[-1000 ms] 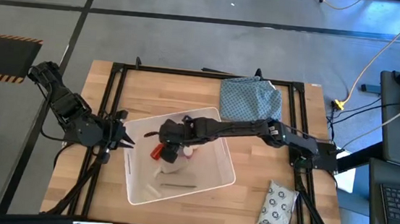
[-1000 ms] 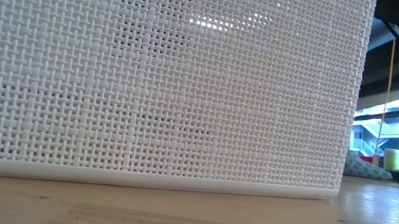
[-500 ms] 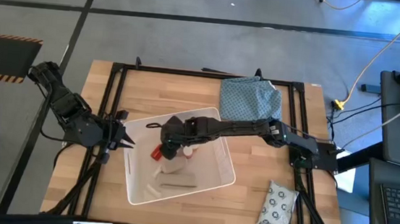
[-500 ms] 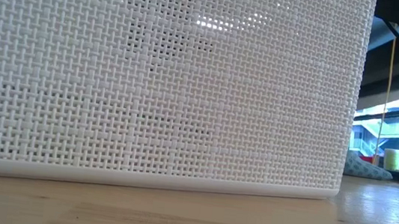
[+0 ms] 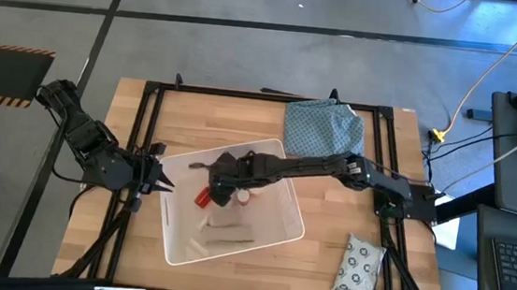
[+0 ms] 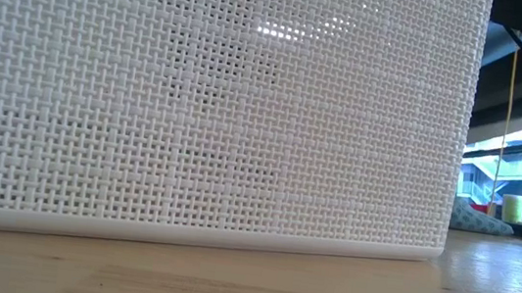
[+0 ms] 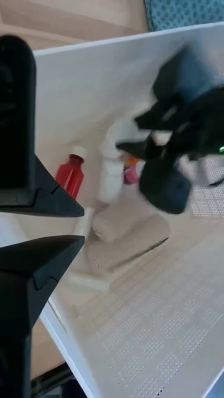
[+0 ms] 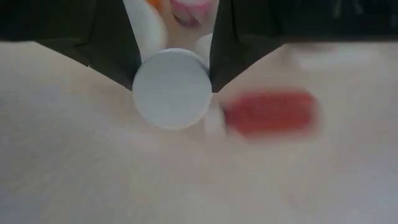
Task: Pick & place medical supplies in basket/bin
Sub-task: Put the white medicine bottle into the white bin, then put the mailer bag into the white bin
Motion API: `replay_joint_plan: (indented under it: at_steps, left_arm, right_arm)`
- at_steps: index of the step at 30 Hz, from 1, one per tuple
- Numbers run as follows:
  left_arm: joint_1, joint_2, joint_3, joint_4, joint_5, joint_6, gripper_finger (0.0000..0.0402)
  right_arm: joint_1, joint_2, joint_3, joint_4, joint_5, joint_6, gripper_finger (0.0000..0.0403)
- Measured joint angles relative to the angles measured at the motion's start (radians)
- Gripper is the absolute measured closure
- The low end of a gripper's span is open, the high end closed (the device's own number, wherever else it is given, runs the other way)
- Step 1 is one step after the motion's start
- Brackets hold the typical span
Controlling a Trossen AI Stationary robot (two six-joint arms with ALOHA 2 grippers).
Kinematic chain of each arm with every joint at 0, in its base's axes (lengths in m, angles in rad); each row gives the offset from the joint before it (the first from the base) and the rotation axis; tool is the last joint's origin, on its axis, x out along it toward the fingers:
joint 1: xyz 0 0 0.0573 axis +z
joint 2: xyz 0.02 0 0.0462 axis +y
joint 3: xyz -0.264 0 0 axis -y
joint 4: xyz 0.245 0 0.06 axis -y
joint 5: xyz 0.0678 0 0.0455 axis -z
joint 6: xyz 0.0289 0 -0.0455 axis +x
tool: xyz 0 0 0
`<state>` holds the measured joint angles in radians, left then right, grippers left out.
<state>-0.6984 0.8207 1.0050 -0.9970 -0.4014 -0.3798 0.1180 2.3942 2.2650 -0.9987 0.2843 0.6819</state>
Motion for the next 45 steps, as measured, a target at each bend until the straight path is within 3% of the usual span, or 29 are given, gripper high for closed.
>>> replay_joint_plan:
  at_steps: [16,20,32,45]
  left_arm:
    - [0.000,0.000,0.000,0.000,0.000,0.000,0.0348]
    - [0.000,0.000,0.000,0.000,0.000,0.000,0.0351]
    - [0.000,0.000,0.000,0.000,0.001,0.000,0.0346]
    - [0.000,0.000,0.000,0.000,0.003,0.000,0.0348]
  right_arm:
    - [0.002,0.004,-0.001,-0.001,-0.056,-0.037,0.0230]
    - [0.001,0.004,-0.001,-0.001,-0.121,-0.037,0.0205]
    - [0.002,0.004,0.000,-0.002,-0.155,-0.110,0.0111]
    - [0.014,-0.087,0.088,-0.120,-0.130,-0.057,0.0099]
